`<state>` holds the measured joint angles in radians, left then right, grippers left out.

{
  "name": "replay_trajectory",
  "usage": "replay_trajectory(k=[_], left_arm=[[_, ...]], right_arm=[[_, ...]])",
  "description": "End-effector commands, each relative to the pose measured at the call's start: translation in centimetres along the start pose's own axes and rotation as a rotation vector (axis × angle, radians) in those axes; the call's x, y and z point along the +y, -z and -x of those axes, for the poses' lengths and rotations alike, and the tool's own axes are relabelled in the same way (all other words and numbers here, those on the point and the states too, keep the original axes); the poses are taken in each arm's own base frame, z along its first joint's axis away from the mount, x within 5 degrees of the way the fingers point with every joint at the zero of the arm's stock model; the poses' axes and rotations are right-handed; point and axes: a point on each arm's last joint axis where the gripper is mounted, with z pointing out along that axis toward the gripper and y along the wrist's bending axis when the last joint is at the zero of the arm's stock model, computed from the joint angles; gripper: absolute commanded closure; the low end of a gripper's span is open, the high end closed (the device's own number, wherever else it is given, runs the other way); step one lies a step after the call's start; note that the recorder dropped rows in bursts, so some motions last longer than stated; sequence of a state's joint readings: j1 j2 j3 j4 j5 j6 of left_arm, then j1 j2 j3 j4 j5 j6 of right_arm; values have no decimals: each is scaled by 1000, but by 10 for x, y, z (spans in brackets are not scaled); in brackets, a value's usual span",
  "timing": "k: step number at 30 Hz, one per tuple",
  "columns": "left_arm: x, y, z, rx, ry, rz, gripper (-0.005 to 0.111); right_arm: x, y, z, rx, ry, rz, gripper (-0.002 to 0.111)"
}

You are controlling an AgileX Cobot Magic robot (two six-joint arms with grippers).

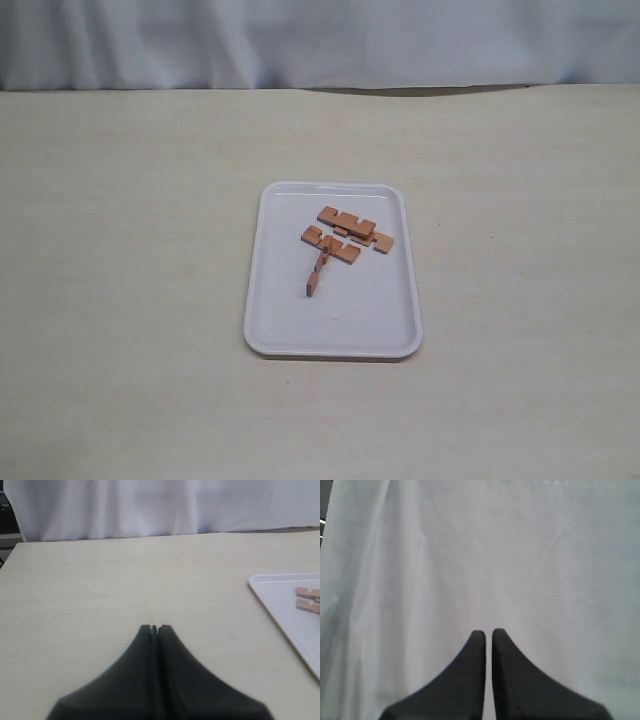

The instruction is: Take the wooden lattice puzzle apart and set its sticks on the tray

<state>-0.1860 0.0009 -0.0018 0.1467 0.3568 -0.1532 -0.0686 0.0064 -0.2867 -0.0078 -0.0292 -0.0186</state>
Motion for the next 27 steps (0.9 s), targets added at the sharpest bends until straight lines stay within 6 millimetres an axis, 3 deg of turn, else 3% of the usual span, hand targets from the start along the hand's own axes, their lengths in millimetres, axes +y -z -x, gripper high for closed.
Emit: replay_trajectory(k=[1,11,16,23,27], left_arm=[[0,0,0,-7,1,-1,107],[0,0,0,-7,1,-1,107],[0,0,0,-7,1,-1,107],[0,0,0,-7,1,-1,107],[0,0,0,-7,1,-1,107]], right_arm=[[0,1,0,-21,18,1,104],[0,1,5,-74,-36,2,104],[0,1,-1,-9,-67,1,104],[1,1,-26,105,-150,-2,104],[2,3,-56,180,-149,-7,104]])
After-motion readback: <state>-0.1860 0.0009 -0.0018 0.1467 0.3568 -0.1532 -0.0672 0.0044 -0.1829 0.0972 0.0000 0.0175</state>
